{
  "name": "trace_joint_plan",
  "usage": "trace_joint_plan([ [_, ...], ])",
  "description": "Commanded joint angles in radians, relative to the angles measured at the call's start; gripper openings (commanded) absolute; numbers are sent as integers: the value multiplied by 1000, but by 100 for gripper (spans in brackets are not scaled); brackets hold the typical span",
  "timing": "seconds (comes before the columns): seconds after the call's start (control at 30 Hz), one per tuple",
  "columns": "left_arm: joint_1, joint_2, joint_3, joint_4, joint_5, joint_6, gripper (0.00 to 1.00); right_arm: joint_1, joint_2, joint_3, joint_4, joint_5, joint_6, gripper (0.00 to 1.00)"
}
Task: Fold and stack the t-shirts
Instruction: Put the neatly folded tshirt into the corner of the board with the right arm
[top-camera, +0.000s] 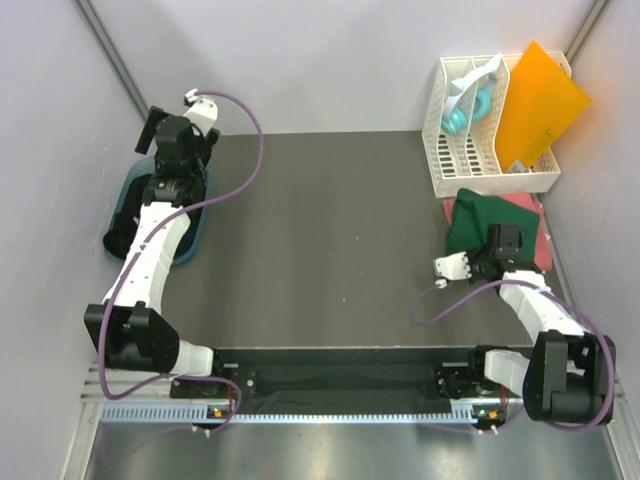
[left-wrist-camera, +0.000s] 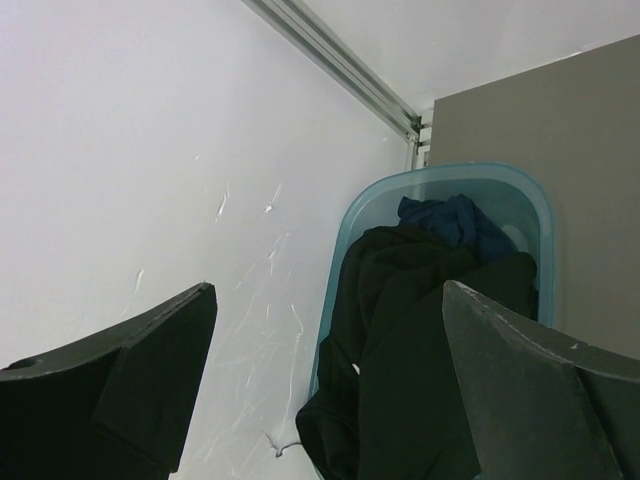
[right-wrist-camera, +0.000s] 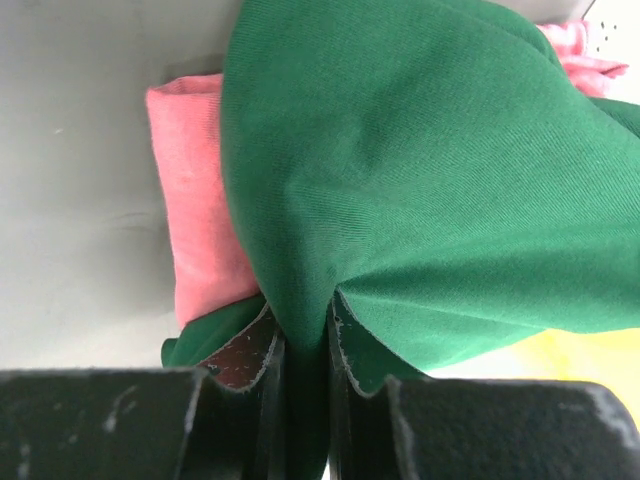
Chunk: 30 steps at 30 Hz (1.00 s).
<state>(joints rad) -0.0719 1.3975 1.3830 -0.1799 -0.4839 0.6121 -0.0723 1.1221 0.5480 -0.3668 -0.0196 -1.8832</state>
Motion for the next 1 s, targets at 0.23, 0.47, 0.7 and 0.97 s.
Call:
trace_joint_plan([
  [0.23,-2,15,54,40,-5,-12,99,-41,105,142,336,46,70,0],
  [0.47,-3,18,73,33,-10,-11,99,-73,188,381,348,-9,29,0],
  [0.7,-3,15,70,40,-21,-9,99,-75,145,270,232,-34,-16,0],
  [0.97,-3,38,94,34,-22,3,99,-80,77,14,201,-16,-51,0],
])
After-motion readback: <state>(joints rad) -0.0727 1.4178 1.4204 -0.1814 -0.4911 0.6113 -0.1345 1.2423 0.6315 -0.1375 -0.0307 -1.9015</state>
